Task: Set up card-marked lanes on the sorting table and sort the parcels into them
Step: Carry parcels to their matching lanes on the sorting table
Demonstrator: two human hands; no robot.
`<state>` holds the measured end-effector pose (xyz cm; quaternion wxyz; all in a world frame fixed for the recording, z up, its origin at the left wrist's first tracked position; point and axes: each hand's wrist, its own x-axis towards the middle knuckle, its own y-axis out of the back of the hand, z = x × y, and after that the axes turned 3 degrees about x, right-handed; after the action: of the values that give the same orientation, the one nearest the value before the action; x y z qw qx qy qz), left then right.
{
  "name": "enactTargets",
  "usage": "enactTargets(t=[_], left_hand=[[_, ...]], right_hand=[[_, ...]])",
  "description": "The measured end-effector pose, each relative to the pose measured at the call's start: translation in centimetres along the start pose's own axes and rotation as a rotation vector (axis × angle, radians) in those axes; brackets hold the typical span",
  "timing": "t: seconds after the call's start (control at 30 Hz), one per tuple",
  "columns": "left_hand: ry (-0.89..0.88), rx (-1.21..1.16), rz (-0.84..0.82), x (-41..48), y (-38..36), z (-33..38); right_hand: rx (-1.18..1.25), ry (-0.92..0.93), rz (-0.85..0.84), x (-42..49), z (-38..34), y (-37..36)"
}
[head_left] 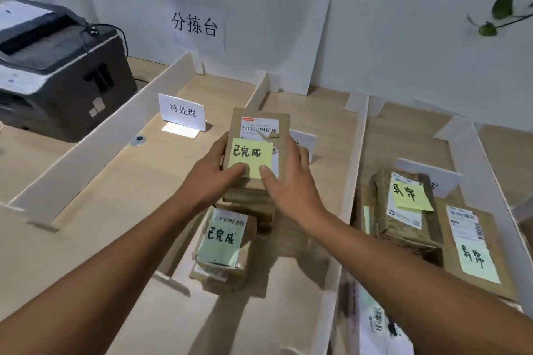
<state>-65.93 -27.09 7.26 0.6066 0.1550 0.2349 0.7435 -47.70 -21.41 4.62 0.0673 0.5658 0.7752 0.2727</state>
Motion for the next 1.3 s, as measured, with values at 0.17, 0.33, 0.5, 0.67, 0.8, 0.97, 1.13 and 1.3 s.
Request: enactTargets(t=[0.17, 0.33, 0.5, 0.67, 0.8, 0.97, 1.13, 1.3], left_hand=[[0.013, -0.037, -0.103, 5.8, 0.7, -4.5], [0.015, -0.017, -0.170, 7.3, -0.6, -7.3], [-0.009, 0.012, -0.177, 7.7, -0.4, -7.9], [-0.088, 0.175, 0.062, 6.5, 0.7, -5.0], [-0.325, 0.197, 0.043, 3.1, -1.3, 2.5], [-0.621, 0.340, -0.196, -4.4, -10.7, 13.5], [-0.828, 0.452, -0.372, -14.2, -24.1, 24.2], [-0.985, 0.352, -0.459, -25.9, -37.6, 33.8]], right_hand=[[-0.076, -0.131, 0.049, 3.2, 2.4, -4.3], [-0.108, -0.241, 0.010, 3.2, 4.3, -6.8], [-0.089, -0.256, -0.066, 3.4, 4.4, -6.2], [-0.113, -0.168, 0.016, 1.1, 2.5, -1.5], [-0.334, -0.100, 0.112, -4.2, 1.4, 6.5], [-0.580, -0.136, 0.271, -14.8, 0.1, 19.6], [-0.720, -0.138, 0.478, -30.6, -1.0, 32.8], [-0.827, -0.357, 0.651, -48.0, -0.7, 44.5]])
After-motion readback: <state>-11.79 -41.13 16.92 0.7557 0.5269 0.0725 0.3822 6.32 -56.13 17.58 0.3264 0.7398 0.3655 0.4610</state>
